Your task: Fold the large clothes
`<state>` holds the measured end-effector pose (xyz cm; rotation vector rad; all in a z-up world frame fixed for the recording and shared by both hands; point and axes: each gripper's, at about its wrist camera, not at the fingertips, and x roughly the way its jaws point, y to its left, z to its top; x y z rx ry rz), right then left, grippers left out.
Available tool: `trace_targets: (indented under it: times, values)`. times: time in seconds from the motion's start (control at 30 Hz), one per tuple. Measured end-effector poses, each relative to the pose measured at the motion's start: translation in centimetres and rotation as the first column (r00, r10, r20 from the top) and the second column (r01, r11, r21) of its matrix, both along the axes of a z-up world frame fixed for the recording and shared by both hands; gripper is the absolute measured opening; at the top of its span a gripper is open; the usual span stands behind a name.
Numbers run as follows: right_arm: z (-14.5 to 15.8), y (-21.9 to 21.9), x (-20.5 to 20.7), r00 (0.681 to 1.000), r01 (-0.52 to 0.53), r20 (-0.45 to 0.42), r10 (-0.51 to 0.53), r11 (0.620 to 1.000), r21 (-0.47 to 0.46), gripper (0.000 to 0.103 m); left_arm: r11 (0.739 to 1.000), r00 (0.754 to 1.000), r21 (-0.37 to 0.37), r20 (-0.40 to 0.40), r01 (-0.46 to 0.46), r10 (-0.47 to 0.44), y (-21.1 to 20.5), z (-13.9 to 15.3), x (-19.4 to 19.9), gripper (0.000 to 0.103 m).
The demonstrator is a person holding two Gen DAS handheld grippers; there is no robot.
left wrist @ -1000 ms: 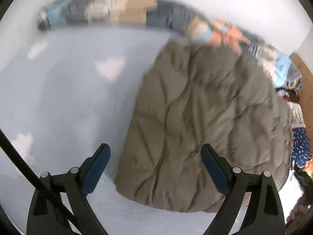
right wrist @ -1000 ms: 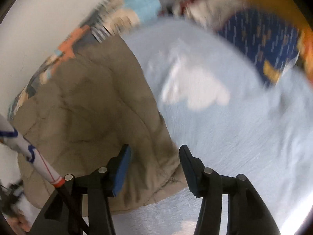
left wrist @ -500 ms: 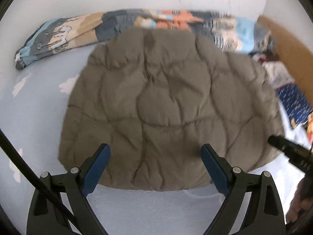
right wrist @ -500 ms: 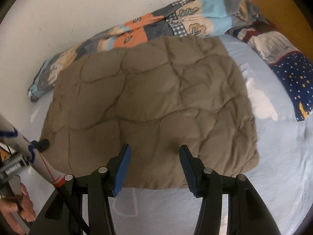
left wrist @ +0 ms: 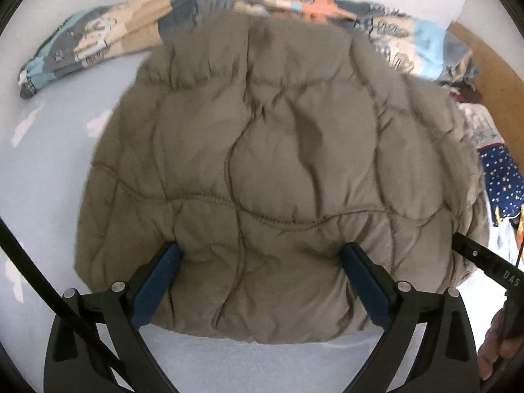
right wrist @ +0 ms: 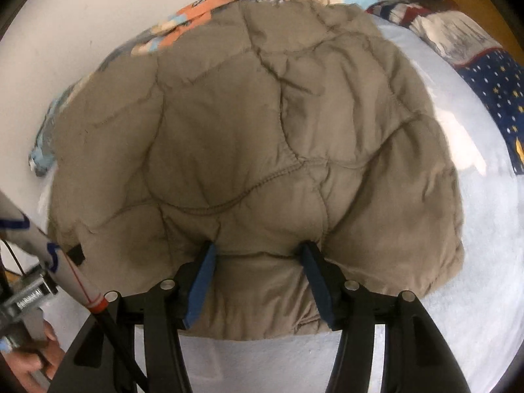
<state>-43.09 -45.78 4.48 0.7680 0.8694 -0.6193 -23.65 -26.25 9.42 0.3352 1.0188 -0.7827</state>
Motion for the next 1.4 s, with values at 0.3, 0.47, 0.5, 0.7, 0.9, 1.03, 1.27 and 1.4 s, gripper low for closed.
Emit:
trace_targets:
  times: [0.3,0.47,0.5,0.7,0.9,1.03,1.27,1.4]
  values:
    - [7.0,4.0,-1.3,0.989,0.004,0.148,0.011,0.995,-0.1,0.06,0.994,0.986,-0.085,0.152,-0.062,0.075,4.1,5.7,-2.2,0.099]
    - [7.2,7.1,-3.0,0.986,-0.01,0.163,0.03,0.992,-0.122,0.062,0.988,0.982,-0.095,0.135,-0.119,0.131,9.2,6.0,-2.5,0.099]
    - [6.7,7.1,-2.9,0.988,-0.017,0.149,0.034,0.994,-0.11,0.062,0.987,0.98,-0.082,0.129,-0.138,0.148,9.8,5.5,-2.1,0.099]
    - [5.3,5.8,-2.5,0.991,0.0,0.135,0.013,0.995,-0.097,0.062,0.983,0.979,-0.032,0.089,-0.183,0.185,9.8,2.0,0.2,0.099]
    - [2.9,4.3,0.2,0.996,-0.005,0.09,0.009,0.999,-0.044,0.062,0.981,0.983,0.064,0.032,-0.184,0.183,7.5,-1.9,2.0,0.099]
    - [0.9,3.4,1.3,0.998,-0.002,0.067,0.002,1.0,0.006,0.064,0.974,0.975,0.077,-0.036,-0.215,0.218,7.1,-3.3,3.3,0.099]
    - [2.4,3.6,0.3,0.995,-0.001,0.102,0.0,1.0,0.007,0.065,0.974,0.974,0.05,0.053,-0.221,0.219,7.4,-1.1,1.6,0.099]
    - [5.1,3.5,-2.5,0.987,0.037,0.159,-0.03,0.999,-0.039,0.065,0.976,0.963,-0.015,0.163,-0.215,0.215,8.6,1.4,0.0,0.099]
